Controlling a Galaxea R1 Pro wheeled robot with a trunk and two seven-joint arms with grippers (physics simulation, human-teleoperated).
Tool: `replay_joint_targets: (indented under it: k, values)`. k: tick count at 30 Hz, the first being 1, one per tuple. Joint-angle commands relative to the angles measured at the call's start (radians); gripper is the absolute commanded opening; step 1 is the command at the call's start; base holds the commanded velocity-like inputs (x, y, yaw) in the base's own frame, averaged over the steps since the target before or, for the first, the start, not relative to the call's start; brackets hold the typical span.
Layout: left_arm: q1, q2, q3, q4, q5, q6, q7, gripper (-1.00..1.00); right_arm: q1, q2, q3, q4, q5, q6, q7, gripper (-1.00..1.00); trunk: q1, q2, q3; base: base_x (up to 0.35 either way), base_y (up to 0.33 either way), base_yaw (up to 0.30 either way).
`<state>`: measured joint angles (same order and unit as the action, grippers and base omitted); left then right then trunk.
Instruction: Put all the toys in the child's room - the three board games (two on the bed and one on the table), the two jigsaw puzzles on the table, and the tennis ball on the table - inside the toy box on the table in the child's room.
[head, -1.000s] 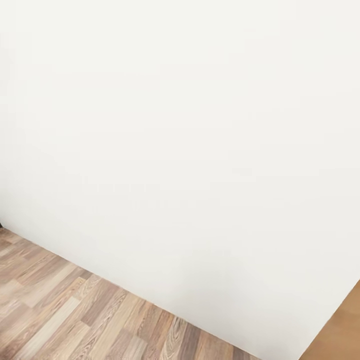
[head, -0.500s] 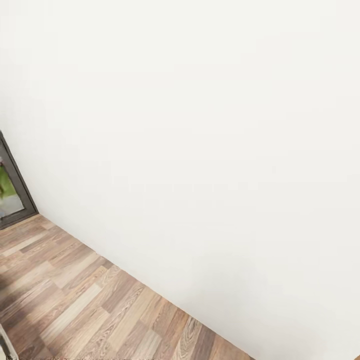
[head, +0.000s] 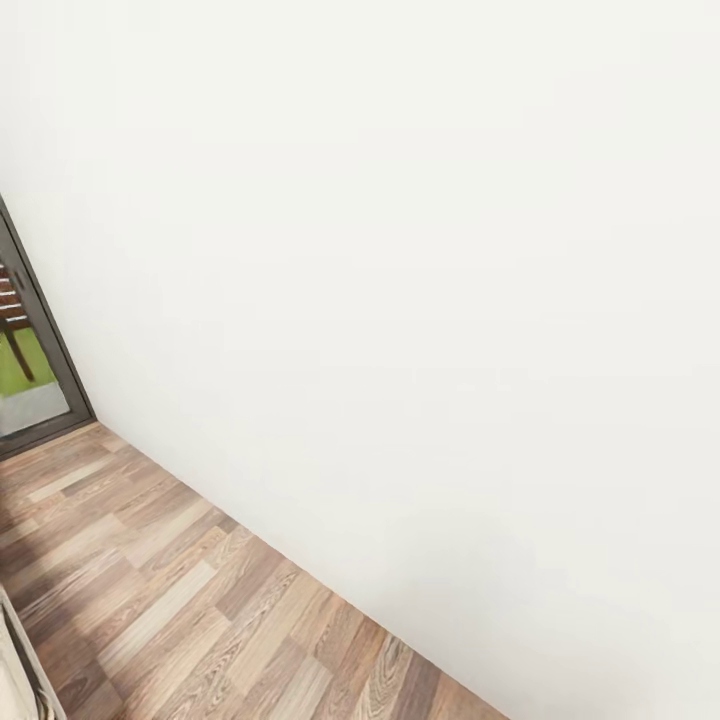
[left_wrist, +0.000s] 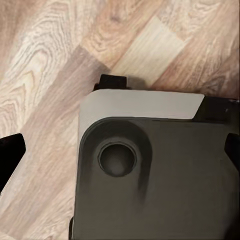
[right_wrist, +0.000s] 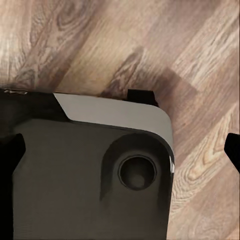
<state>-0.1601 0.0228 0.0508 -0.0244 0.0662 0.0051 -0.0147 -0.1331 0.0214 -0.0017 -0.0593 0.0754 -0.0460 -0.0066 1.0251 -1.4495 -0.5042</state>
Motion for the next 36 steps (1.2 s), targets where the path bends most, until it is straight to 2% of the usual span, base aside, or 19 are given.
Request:
replay_joint_targets:
  k: [1,2,4,7,9,10,12,14,22,31,36]
  values:
    - [-0.019,-0.001,0.009,0.000,0.011,0.002,-0.002,1.00,-0.019,0.002,-0.001,-0.003,0.026,0.002,-0.001,1.00,0.000,0.000,-0.001,0.000,0.000,0.025]
    - [-0.037,-0.002,0.015,0.000,0.015,0.004,-0.002,1.00,-0.040,0.006,-0.002,-0.006,0.044,0.013,-0.001,1.00,0.000,0.000,-0.001,0.000,0.000,0.020]
    - [-0.091,-0.003,0.041,0.000,0.034,0.019,-0.003,1.00,-0.104,0.026,-0.003,-0.012,0.079,0.088,-0.001,1.00,0.000,0.000,-0.001,0.000,0.000,0.012]
    - [-0.107,-0.004,0.050,0.000,0.041,0.026,-0.003,1.00,-0.125,0.033,-0.003,-0.014,0.086,0.127,-0.001,1.00,0.000,0.000,-0.001,0.000,0.000,0.009]
    - [-0.136,-0.005,0.065,0.000,0.053,0.038,-0.003,1.00,-0.162,0.048,-0.003,-0.018,0.096,0.209,0.001,1.00,0.000,0.000,-0.001,0.000,0.000,0.006]
    - [-0.136,-0.005,0.065,0.000,0.053,0.038,-0.003,1.00,-0.162,0.048,-0.003,-0.018,0.096,0.209,0.001,1.00,0.000,0.000,-0.001,0.000,0.000,0.005]
    - [-0.163,-0.008,0.075,0.000,0.062,0.047,-0.003,1.00,-0.196,0.063,-0.003,-0.025,0.102,0.282,0.003,1.00,0.000,0.000,-0.001,0.000,0.000,0.004]
    - [-0.176,-0.009,0.079,0.000,0.066,0.052,-0.004,1.00,-0.213,0.071,-0.003,-0.031,0.104,0.309,0.003,1.00,0.000,0.000,-0.001,0.000,0.000,0.003]
    - [-0.235,-0.016,0.106,0.000,0.079,0.083,-0.004,1.00,-0.272,0.102,-0.003,-0.059,0.110,0.387,0.004,1.00,0.000,0.000,-0.001,0.000,0.000,0.002]
    - [-0.276,-0.014,0.159,0.000,0.100,0.110,-0.004,1.00,-0.300,0.127,-0.003,-0.123,0.111,0.418,0.005,1.00,0.000,0.000,-0.001,0.000,0.000,0.000]
    - [-0.288,-0.015,0.177,-0.001,0.105,0.108,-0.004,1.00,-0.305,0.132,-0.003,-0.154,0.112,0.423,0.006,1.00,0.000,0.000,-0.001,0.000,0.000,0.000]
